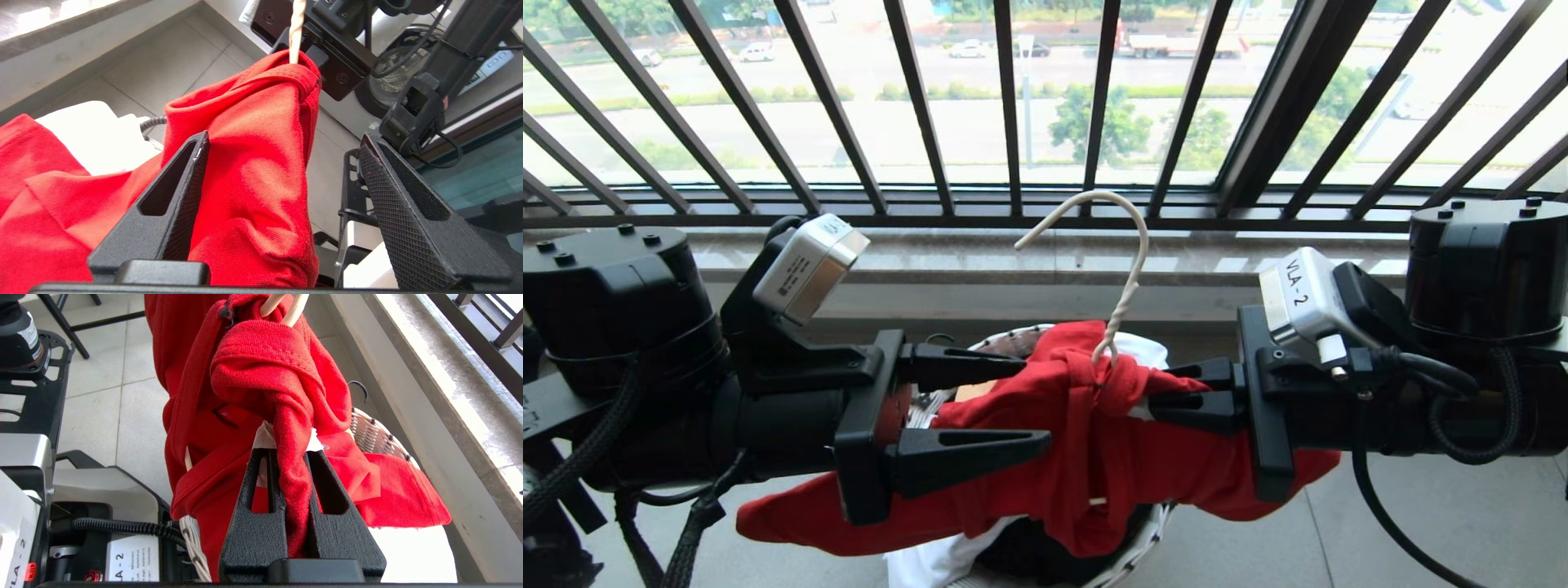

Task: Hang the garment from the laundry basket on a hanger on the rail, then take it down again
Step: Hang the clothes rack on the clothesline

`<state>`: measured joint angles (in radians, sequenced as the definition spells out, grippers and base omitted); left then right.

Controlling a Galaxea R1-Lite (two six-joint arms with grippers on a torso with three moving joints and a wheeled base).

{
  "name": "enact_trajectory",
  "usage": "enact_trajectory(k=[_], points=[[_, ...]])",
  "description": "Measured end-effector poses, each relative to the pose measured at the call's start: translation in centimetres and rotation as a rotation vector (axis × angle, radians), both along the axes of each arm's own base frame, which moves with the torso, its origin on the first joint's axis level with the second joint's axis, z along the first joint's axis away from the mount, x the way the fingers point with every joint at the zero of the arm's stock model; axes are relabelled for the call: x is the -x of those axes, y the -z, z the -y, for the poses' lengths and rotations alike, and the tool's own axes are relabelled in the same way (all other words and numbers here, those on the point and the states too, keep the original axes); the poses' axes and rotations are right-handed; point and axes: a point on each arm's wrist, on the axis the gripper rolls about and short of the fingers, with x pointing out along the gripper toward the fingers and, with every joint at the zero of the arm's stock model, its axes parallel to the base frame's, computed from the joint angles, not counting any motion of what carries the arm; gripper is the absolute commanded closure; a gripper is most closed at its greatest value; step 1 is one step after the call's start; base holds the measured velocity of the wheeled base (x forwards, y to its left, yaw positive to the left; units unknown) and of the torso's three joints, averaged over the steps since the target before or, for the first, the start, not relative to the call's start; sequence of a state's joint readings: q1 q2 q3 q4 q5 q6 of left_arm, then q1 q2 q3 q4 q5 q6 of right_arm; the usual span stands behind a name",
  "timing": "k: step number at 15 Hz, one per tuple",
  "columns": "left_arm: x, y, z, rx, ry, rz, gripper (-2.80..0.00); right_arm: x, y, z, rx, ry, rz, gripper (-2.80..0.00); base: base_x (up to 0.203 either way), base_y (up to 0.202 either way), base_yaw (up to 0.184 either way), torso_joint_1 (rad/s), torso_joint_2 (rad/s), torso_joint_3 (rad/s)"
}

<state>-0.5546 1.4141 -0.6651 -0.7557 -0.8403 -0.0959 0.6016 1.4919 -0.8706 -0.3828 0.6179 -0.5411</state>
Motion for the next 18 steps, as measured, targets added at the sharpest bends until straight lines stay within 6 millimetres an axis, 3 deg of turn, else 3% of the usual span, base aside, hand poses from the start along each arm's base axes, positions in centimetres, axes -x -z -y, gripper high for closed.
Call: enact_trajectory(k=[6,18], points=[[-0.1,-1.4,-0.2,0.034,-0.13,0.047,-2.8,-0.1,-1.1,0.8,-0.044,0.028,0.054,0.0,0.0,0.0,0.0,0.0,0.0,0.0],[0.4,-3.8,-0.8,0.116,-0.27,0.137,-2.8,-1.2,-1.3,1.4,-0.046,0.07,0.058,0.0,0.0,0.0,0.0,0.0,0.0,0.0]])
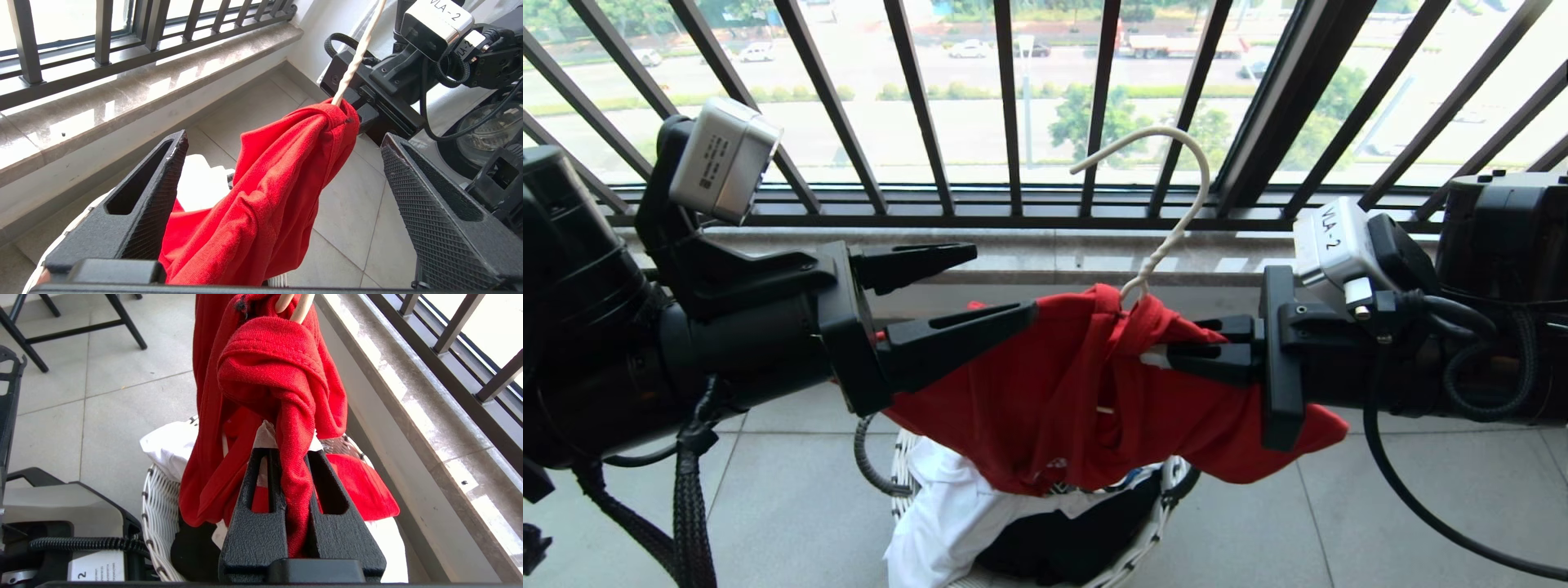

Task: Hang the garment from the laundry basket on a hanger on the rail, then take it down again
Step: Hang the clothes rack on the clothesline

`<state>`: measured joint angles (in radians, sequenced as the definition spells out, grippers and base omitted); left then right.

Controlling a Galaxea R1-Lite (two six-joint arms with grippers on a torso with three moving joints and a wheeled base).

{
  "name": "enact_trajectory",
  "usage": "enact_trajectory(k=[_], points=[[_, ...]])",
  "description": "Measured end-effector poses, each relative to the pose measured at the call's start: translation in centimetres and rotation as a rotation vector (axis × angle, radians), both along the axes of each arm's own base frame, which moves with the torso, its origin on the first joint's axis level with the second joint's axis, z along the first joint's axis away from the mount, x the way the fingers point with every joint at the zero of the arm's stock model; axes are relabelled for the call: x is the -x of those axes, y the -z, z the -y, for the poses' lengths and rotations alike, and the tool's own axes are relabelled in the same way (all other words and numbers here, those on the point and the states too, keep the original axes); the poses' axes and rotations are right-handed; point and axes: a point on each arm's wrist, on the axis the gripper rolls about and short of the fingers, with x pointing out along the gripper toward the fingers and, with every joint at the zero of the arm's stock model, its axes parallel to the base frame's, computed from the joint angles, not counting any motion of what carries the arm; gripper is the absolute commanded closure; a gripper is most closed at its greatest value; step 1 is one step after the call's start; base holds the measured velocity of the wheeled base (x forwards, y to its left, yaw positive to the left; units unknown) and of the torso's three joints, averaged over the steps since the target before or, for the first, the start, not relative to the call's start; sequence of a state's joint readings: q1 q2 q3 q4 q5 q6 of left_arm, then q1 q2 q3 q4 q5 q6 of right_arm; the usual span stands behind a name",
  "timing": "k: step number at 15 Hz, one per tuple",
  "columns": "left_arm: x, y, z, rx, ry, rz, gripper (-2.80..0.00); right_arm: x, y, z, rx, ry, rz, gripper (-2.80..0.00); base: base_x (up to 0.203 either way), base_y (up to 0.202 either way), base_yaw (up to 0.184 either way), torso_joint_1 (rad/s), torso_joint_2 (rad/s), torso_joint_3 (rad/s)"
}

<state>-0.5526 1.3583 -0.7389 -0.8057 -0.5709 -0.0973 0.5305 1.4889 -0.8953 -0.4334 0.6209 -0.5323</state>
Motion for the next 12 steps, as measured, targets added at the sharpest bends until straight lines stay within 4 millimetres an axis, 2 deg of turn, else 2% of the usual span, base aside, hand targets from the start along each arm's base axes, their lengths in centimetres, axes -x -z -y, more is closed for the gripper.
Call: enact_trajectory(k=[1,9,12], points=[[0.1,-0.1,-0.1,0.002,-0.001,0.003,0.0,-0.2,-0.1,0.2,-0.002,0.009,0.002,0.0,0.0,0.0,0.0,0.0,0.0,0.0],[0.1,-0.9,-0.2,0.026,-0.073,0.015,0.0,-1.5,-0.7,0.5,-0.029,0.069,-0.008,0.0,0.0,0.0,0.0,0.0,0.0,0.0],[0.9,-1.6,-0.7,0.046,-0.076,0.035,0.0,-2.1,-0.9,0.4,-0.043,0.127,0.025,0.0,0.0,0.0,0.0,0.0,0.0,0.0]])
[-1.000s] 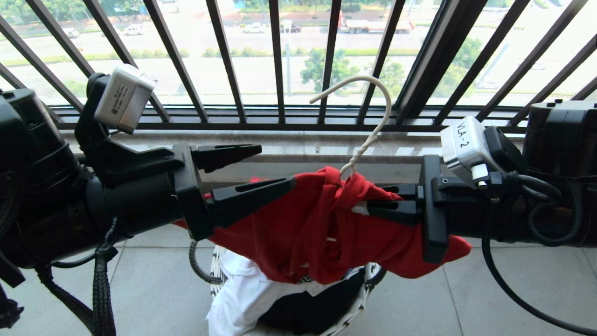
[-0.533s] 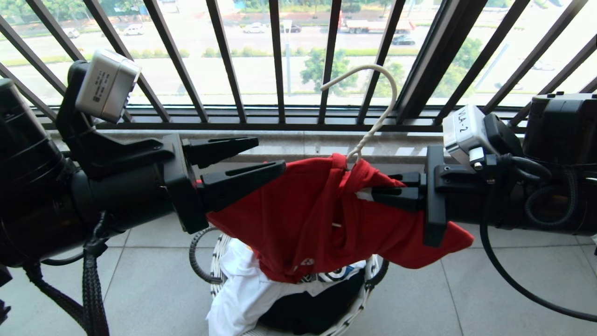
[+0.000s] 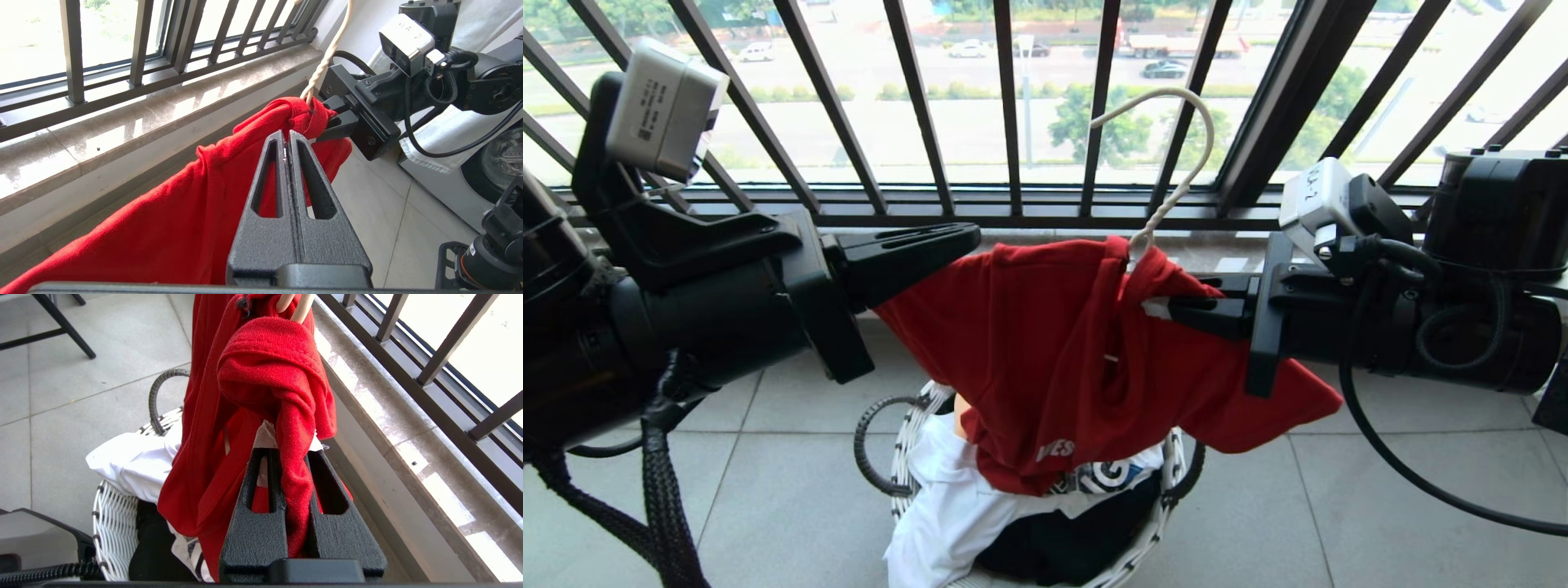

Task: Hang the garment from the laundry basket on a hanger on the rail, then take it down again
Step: Hang the clothes rack on the clothesline

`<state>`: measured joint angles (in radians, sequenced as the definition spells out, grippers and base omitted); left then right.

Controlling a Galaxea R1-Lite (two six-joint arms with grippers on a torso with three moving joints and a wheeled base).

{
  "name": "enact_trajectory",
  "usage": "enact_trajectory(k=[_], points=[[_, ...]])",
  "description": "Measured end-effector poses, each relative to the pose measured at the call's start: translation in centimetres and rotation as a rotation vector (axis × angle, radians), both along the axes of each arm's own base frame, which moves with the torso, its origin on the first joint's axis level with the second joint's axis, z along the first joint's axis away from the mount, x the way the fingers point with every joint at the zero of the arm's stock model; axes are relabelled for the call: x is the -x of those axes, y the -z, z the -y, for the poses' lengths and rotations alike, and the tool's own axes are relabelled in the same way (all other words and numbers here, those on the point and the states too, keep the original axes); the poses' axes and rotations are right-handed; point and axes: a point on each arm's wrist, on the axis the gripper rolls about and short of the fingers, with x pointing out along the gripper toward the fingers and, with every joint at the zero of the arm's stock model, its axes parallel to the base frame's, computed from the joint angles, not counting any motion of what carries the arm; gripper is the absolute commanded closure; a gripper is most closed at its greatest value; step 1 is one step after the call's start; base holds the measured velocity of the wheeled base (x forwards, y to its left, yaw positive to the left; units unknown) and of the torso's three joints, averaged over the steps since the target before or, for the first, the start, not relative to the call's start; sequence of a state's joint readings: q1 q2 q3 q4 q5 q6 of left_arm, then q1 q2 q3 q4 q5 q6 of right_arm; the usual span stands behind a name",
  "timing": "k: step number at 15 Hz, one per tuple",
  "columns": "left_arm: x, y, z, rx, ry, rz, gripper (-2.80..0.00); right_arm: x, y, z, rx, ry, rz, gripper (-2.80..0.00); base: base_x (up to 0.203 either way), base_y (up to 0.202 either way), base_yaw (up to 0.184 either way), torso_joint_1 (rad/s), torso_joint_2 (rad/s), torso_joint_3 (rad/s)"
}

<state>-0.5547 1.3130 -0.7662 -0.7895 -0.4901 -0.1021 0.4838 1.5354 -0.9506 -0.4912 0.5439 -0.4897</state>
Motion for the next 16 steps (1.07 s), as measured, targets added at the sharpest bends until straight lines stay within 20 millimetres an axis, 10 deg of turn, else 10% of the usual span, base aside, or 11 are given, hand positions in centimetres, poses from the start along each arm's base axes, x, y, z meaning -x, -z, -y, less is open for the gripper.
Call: enact_trajectory(k=[16], points=[[2.4,-0.6,-2.9,-0.061,-0.235,-0.017,0.0,1.3,-2.5,4.5,-0.167,0.476,-0.01,0.0,0.0,0.0,0.0,0.0,0.0,0.0]])
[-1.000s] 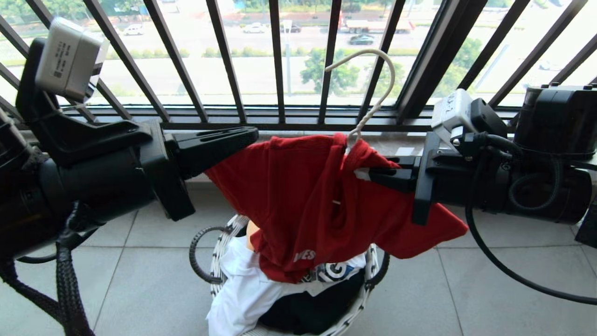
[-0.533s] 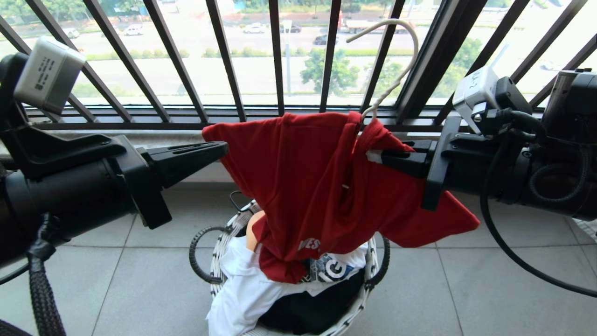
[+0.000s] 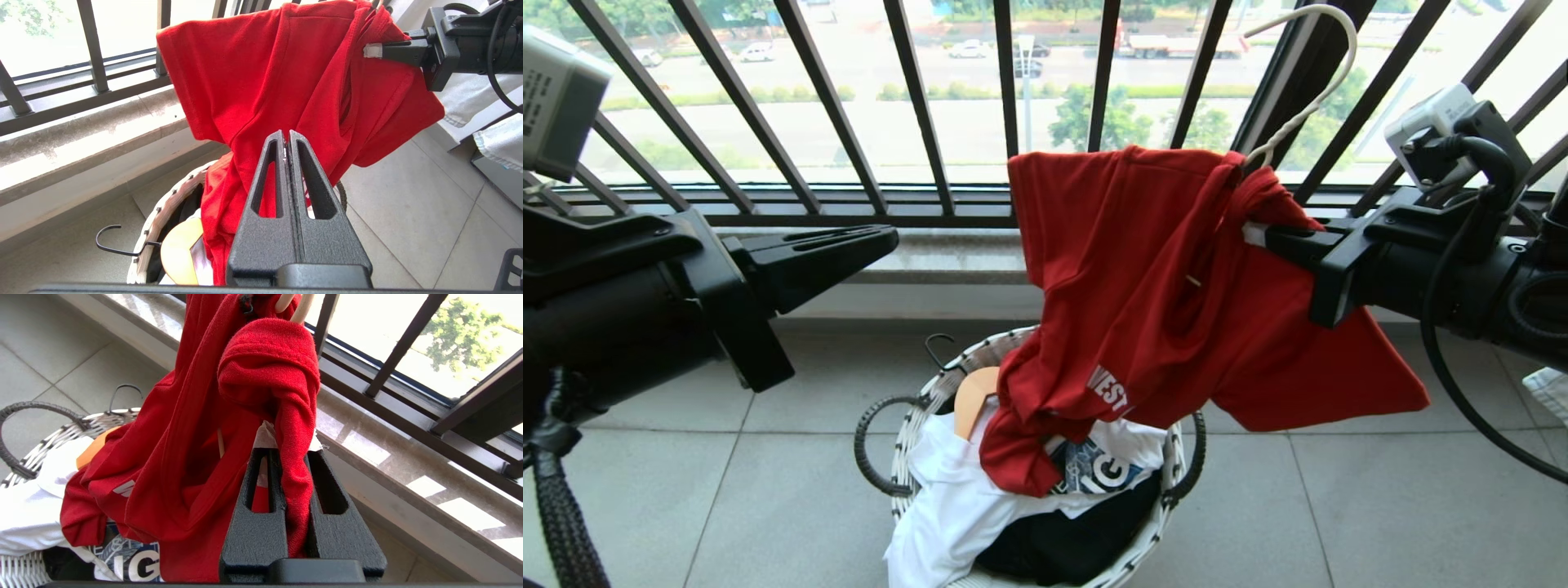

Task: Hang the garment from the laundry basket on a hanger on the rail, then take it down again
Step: Hang the clothes rack on the clothesline

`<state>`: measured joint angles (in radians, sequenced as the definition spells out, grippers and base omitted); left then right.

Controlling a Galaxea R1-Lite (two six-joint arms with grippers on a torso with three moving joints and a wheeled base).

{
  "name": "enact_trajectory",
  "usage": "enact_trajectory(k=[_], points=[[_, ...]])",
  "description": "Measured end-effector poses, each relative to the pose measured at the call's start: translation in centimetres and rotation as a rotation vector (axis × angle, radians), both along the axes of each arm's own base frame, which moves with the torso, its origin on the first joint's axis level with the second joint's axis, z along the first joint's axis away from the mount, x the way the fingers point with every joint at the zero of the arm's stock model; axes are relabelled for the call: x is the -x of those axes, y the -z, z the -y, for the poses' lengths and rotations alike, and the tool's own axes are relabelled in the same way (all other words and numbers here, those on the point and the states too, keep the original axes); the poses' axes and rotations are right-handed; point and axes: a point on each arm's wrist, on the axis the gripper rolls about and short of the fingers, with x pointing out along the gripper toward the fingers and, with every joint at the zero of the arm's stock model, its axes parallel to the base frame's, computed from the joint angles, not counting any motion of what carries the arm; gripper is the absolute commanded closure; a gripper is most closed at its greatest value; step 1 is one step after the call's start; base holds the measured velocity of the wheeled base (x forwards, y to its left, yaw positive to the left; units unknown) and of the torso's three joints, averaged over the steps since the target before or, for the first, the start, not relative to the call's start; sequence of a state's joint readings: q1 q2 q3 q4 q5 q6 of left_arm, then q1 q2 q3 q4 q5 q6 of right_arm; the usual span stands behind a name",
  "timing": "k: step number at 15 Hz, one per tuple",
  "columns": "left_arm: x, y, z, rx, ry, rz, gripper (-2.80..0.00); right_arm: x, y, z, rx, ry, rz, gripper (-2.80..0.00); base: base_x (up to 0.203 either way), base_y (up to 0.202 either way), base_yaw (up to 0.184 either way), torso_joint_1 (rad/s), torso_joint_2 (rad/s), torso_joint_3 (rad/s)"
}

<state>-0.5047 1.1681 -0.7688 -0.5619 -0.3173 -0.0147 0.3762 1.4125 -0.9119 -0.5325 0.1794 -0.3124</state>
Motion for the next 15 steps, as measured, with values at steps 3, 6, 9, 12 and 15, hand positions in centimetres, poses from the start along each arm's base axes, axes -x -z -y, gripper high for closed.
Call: enact_trajectory(k=[3,6,9,12,15], points=[[-0.2,-0.1,-0.1,-0.015,-0.084,0.007,0.0,0.9,-0.7,2.4,-0.052,0.117,0.012,0.0,0.0,0.0,0.0,0.0,0.0,0.0],[-1.2,0.1,0.1,-0.083,-0.254,0.045,0.0,1.8,-1.3,4.4,-0.065,0.212,0.033,0.0,0.0,0.0,0.0,0.0,0.0,0.0],[-2.1,0.1,0.3,-0.098,-0.339,0.041,0.0,2.1,-0.9,4.7,-0.051,0.261,-0.016,0.0,0.0,0.0,0.0,0.0,0.0,0.0],[-2.6,0.1,0.5,-0.104,-0.373,0.034,0.0,2.6,-1.3,4.1,-0.053,0.233,-0.011,0.0,0.0,0.0,0.0,0.0,0.0,0.0],[-2.5,0.0,0.5,-0.102,-0.374,0.036,0.0,2.9,-1.5,3.5,-0.041,0.271,-0.051,0.0,0.0,0.0,0.0,0.0,0.0,0.0]])
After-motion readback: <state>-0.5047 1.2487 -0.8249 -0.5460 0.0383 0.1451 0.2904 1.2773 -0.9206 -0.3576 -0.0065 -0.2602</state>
